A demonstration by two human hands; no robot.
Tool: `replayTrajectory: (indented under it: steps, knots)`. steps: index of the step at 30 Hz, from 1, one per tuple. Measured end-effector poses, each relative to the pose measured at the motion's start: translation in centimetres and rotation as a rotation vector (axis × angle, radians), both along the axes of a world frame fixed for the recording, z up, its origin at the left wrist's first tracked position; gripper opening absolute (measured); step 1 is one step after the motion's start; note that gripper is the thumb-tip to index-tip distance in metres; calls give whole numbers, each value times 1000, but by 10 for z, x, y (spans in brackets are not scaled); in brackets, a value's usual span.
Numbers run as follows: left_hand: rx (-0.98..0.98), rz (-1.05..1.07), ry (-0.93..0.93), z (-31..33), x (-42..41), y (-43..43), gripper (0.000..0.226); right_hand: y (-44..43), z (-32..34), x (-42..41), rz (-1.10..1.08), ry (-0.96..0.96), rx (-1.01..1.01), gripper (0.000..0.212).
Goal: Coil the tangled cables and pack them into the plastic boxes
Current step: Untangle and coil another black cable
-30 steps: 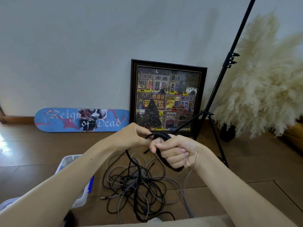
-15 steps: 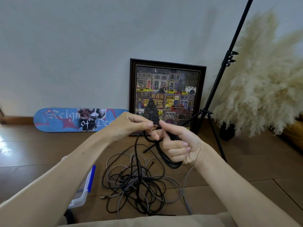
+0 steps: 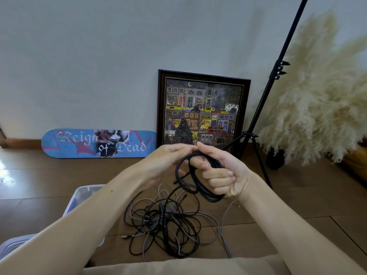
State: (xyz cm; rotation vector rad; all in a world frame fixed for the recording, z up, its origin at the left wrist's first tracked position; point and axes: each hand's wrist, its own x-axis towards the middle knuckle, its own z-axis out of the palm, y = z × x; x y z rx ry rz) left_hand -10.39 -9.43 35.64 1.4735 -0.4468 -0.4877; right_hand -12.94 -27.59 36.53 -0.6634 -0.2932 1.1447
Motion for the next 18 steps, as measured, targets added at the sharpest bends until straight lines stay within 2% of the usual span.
replayTrajectory:
  steps: [4,11,14,18]
  knots:
    - [34,-17,26,-3,-2,0,20,-1,-1,2,-13,-39,-19,43]
    - [71,24,5,-9,-2,0,22,-1,0,0,-208,-148,-174,40]
    - [134,-26,21,-10,-5,0,24,-4,3,2,-265,-152,-142,44]
    - [121,-63,52,-5,-11,-1,10,-14,4,6,-198,-81,-1,53]
